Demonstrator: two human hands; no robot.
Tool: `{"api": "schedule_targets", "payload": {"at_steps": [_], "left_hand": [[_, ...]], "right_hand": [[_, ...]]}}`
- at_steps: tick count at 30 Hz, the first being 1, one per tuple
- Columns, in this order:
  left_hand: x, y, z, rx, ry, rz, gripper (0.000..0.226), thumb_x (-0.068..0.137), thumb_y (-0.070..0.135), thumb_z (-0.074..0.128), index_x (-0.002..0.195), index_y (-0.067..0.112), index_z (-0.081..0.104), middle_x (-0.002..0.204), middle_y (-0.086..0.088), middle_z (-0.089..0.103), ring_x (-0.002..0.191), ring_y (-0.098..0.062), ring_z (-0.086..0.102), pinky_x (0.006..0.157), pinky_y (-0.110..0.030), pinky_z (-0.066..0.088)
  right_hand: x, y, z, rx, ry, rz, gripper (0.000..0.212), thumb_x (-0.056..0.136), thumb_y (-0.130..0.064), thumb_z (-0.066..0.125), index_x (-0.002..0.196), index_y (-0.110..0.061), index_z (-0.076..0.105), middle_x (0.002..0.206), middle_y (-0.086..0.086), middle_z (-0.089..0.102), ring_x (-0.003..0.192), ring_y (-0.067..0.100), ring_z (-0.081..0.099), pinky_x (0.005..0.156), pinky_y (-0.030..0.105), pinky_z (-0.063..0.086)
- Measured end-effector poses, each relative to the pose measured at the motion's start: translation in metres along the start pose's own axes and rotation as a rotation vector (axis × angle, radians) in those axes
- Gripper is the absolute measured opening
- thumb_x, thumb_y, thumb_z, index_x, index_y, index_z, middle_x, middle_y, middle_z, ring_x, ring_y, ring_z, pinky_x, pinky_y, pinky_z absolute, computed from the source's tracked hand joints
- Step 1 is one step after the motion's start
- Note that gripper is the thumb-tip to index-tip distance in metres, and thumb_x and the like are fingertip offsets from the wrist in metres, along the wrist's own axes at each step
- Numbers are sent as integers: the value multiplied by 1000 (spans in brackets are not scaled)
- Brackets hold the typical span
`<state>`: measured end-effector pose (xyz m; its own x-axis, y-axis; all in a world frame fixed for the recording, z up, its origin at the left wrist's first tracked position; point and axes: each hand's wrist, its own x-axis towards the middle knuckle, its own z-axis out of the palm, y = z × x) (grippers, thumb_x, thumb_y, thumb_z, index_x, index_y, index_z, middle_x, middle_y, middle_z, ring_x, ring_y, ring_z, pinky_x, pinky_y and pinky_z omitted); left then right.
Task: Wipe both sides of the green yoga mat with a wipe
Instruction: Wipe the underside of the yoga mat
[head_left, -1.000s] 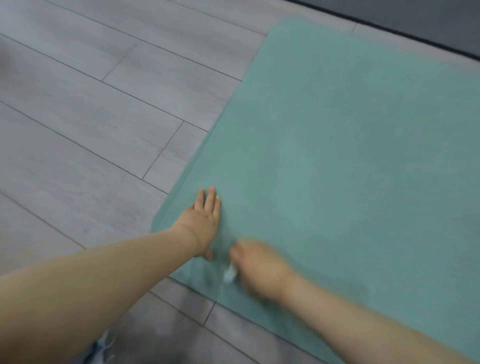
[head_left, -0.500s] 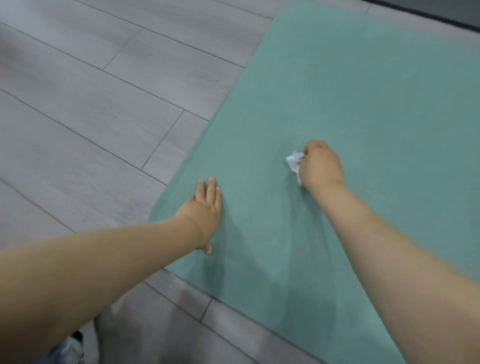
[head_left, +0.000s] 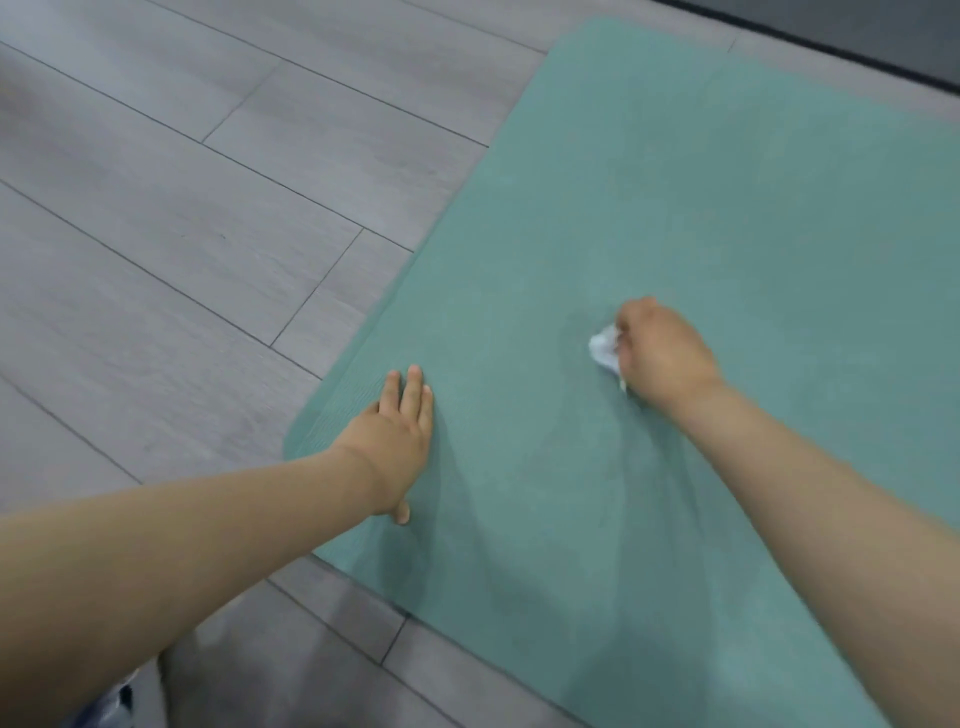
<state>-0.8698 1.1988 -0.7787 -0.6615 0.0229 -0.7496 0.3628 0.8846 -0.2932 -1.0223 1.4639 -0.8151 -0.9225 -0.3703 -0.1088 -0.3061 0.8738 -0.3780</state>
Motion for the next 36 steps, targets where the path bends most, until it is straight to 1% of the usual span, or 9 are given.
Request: {"api": "schedule_targets", "payload": {"at_steps": [3,8,10,20,22,27,29,32,36], "left_hand": [[1,-2,3,-19,6,11,143,71,66,73,146,-12,-21,155,-34,-22,147,-50,-8,120,-44,23],[-1,-8,9,-50,47,39,144,69,68,73,148,-9,-19,157,-30,-20,149,-45,-7,120,-42,25],[0,-6,7,-29,47,30,143,70,68,72,147,-10,-19,157,-31,-20,148,-46,-6,119,-42,24],[-3,-7,3,-15,46,40,141,71,70,69,148,-10,-18,157,-31,-21,149,-46,-5,117,-41,27],[-4,-8,4,-39,52,45,142,71,71,69,148,-8,-19,157,-29,-22,149,-44,-6,117,-40,28],[-4,-12,8,-58,65,47,142,70,76,66,149,-4,-20,159,-24,-24,151,-38,-9,118,-39,29],[-3,-10,7,-55,73,40,142,70,76,66,149,-4,-20,159,-24,-23,150,-38,-9,118,-39,30],[-3,-10,7,-70,75,35,143,69,74,68,150,-3,-19,159,-22,-22,151,-37,-9,117,-39,29],[-6,-17,9,-138,122,87,130,75,72,65,154,6,-15,161,-17,-19,151,-32,-7,120,-37,24]], "right_hand": [[-15,-21,12,73,194,308,36,85,-37,55,88,-2,58,95,23,59,87,39,59,72,39,45],[-195,-122,58,-10,-359,-735,15,78,-33,42,74,-23,54,71,-5,55,64,15,55,60,24,42],[-203,-110,55,-85,-495,-929,12,82,-32,43,78,-24,51,75,-7,52,67,12,52,63,23,41],[-10,22,-4,-23,217,361,27,84,-26,58,90,0,57,96,25,59,87,41,58,73,42,47],[-59,-17,22,-4,198,139,33,84,-34,46,83,-5,60,85,19,62,77,38,61,65,39,48],[-223,-74,45,-58,-434,-855,9,76,-32,48,77,-23,48,72,-5,52,63,15,50,59,26,42],[-212,-56,40,-41,-442,-969,7,79,-29,49,76,-23,51,73,-5,53,67,13,48,63,24,39],[-124,-7,24,38,-172,-607,9,69,-12,66,72,-18,61,74,2,62,73,13,54,62,24,39],[-58,41,-2,-3,172,373,29,79,-34,52,86,-6,57,90,18,62,85,36,58,70,37,44]]}}
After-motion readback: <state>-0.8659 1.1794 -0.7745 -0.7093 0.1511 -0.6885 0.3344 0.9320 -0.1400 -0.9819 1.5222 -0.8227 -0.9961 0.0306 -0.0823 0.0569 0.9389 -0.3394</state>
